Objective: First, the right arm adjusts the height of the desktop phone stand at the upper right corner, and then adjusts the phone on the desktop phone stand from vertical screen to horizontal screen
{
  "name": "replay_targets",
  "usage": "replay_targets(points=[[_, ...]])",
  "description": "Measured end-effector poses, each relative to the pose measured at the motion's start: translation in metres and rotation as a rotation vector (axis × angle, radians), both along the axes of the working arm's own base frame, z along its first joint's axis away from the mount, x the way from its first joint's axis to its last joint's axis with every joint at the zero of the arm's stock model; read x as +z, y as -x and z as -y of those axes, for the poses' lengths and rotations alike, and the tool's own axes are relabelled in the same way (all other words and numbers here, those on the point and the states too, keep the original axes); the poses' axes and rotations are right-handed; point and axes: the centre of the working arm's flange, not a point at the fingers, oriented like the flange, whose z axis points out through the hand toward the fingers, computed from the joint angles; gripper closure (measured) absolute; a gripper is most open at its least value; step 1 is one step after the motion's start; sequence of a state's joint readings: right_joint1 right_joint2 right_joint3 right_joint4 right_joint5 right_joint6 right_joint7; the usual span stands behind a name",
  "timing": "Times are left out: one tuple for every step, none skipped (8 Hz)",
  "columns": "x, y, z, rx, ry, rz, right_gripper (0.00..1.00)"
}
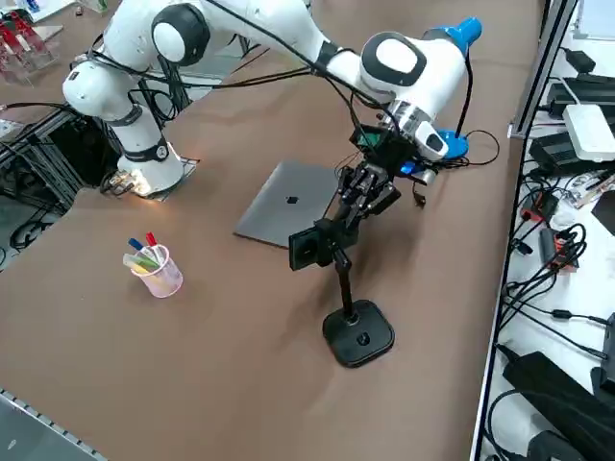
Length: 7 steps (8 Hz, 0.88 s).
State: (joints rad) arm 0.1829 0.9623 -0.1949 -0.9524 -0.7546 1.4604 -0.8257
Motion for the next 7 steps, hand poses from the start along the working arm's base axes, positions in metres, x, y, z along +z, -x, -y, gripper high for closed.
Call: replay_targets(points=[[0.0012,0.0004,0.0002,-0.001,-0.001,-0.004,0.82],[0.0023,0.0007,0.0004,-0.002,-0.001,-0.005,0.82],[0.0045,0.0008,0.0005,-0.001,-0.003,-0.006,0.82],[0.0064,0.0009,0.0009,0.000,-0.005,-0.007,0.82],[0.0075,0.0011,0.0013,-0.001,-0.007,-0.008,0.82],[0.0082,0.0013,0.0015,-0.002,-0.007,-0.009,0.82],[0.0094,0.0014,0.0016,-0.002,-0.007,-0.008,0.82]])
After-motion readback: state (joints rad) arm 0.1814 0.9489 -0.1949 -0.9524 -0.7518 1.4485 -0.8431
